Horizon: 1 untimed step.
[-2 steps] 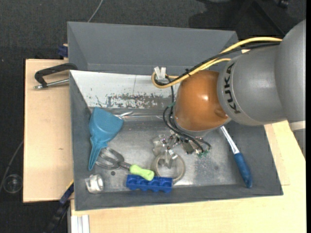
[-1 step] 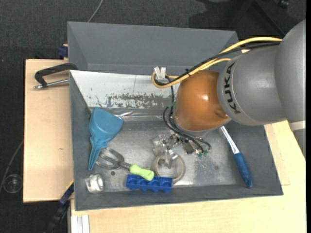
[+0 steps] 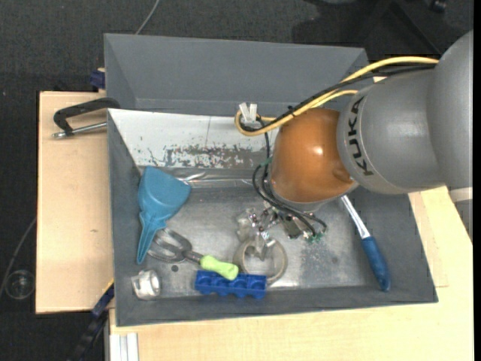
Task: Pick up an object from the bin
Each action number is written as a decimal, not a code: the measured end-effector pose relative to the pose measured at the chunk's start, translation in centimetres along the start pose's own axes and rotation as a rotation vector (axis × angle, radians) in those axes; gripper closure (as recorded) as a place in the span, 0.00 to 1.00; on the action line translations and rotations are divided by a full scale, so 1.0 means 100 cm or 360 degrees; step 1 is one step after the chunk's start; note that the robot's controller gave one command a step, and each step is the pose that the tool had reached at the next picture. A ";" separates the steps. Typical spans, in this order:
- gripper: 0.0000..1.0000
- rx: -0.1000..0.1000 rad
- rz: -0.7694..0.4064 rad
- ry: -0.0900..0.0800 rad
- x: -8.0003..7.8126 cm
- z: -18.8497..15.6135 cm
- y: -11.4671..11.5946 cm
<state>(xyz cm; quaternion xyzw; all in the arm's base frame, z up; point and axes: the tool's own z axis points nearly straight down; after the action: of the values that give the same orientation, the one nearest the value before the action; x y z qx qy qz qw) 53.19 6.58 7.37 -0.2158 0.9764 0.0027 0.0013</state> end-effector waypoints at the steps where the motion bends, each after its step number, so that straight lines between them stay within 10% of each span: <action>1: 1.00 0.0000 0.0000 0.0000 0.001 -0.023 0.000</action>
Offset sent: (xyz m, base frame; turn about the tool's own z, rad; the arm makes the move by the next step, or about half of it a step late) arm 0.0001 0.0001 0.0236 0.0000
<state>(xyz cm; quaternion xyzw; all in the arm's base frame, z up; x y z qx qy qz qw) 53.12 6.55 9.66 -0.2157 0.9765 0.0026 0.0013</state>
